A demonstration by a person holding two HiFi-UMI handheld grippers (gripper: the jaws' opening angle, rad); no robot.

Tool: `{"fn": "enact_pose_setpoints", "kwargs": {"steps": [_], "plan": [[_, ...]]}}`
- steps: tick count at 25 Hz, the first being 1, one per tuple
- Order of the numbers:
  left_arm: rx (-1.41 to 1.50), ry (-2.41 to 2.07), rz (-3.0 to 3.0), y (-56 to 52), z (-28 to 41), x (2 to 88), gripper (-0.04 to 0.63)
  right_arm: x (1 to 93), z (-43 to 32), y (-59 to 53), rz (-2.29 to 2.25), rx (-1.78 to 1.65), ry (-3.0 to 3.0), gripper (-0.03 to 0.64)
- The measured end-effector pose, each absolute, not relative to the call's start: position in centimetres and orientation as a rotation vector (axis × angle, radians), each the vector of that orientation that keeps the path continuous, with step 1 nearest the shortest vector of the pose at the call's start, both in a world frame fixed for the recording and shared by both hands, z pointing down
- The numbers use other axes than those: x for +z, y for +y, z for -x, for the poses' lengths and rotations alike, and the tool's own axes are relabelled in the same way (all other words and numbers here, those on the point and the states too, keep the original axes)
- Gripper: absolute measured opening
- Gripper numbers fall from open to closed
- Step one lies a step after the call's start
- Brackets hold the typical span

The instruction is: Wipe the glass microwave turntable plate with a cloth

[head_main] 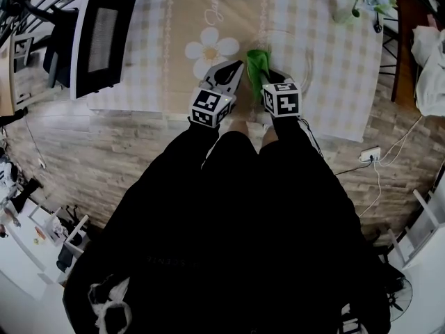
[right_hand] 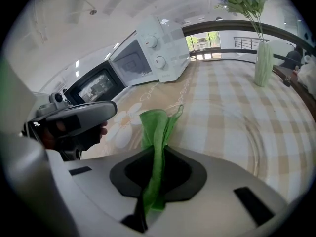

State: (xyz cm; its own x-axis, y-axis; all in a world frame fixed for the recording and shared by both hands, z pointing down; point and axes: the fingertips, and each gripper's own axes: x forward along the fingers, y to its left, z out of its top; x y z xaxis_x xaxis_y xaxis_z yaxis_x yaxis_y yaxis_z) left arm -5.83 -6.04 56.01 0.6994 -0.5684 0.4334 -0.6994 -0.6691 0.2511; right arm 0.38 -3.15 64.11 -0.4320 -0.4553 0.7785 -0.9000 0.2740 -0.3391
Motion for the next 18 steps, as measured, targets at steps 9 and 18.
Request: {"fn": "enact_pose_setpoints", "kwargs": {"steps": [9, 18], "plan": [[0.474, -0.929, -2.533, -6.1, 3.3, 56.2, 0.023, 64.2, -4.5, -2.3, -1.281, 1.083, -1.965, 0.055], [0.506, -0.865, -2.556, -5.9, 0.9, 56.8, 0.023, 64.3, -8.6, -1.3, -1.368, 1.095, -1.918, 0.055]]}}
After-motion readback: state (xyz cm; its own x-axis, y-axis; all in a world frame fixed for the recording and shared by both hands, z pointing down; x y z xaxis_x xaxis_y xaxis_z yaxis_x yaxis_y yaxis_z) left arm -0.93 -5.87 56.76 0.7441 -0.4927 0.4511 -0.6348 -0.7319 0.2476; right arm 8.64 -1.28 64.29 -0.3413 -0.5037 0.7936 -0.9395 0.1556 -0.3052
